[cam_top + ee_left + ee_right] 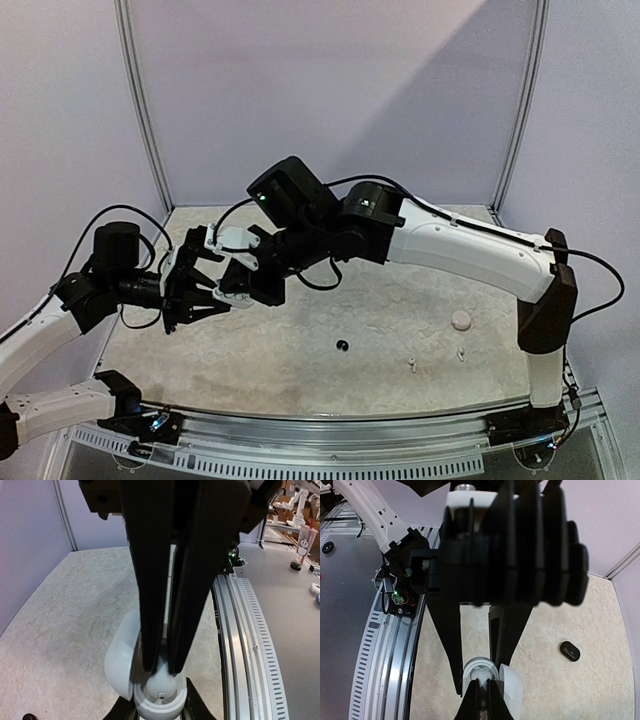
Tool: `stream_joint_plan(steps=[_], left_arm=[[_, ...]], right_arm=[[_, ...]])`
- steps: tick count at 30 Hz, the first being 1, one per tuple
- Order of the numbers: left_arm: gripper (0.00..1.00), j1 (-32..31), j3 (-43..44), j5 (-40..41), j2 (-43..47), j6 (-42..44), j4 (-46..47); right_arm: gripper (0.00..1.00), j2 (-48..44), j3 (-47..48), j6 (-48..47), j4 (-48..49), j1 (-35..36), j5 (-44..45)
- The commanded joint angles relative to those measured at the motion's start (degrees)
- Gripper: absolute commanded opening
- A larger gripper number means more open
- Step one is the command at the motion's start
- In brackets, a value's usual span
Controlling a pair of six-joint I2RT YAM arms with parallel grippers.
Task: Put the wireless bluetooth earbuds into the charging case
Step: Insert the left earbud into the left side groove of the charging case, then close the charging case with the earbuds.
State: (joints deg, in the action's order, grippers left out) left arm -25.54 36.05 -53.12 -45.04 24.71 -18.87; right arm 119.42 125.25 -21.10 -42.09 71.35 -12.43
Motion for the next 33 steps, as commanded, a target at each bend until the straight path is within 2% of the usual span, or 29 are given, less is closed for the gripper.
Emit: stream_joint_plan(steps=[1, 6, 10, 12, 21, 24, 27, 29, 31, 33], left_arm=[[0.0, -1.03, 1.39, -0.55, 0.3, 0.73, -0.34], [0.0, -1.09, 1.32, -0.67, 0.47, 0.39, -0.23], [0.0, -1.1, 1.21, -0.68, 0.47, -0.63, 0.71], [0.0, -1.09, 1.13, -0.62, 0.51, -1.23, 0.99], [0.0, -1.09, -0.09, 1.8, 1.0, -6.12, 1.88], [0.0, -1.11, -0.95, 4.52, 1.09, -9.1, 2.93], [0.0, -1.09, -1.48, 6.41, 1.13, -9.0, 2.95], [0.0, -1.11, -1.35, 6.8, 1.24, -6.79, 2.15], [0.0, -1.09, -1.13, 7.28, 1.61, -2.95, 1.03], [0.0, -1.09, -0.9, 8.45, 2.29, 0.82, -0.1]], right_arm=[[0.0, 1.43, 1.4, -1.04, -0.77, 0.54, 1.53], [0.01, 1.73, 1.36, -2.16, -1.88, 0.51, 2.45], [0.21, 1.7, 1.22, -2.06, -1.87, 0.52, 3.12], [0.27, 1.63, 1.22, -2.01, -1.7, 0.53, 3.09], [0.3, -1.71, 1.68, -0.6, 0.29, 0.46, 3.34], [0.3, -4.74, 1.53, 1.87, 2.62, -0.68, 0.16], [0.31, -8.65, -1.47, 9.08, 8.43, -3.45, -6.8], [0.31, -10.69, -6.86, 14.83, 14.0, -5.45, -8.59], [0.3, -11.47, -9.95, 20.46, 17.02, -6.45, -5.91], [0.28, -9.06, -8.68, 23.8, 15.15, -6.58, -0.54]])
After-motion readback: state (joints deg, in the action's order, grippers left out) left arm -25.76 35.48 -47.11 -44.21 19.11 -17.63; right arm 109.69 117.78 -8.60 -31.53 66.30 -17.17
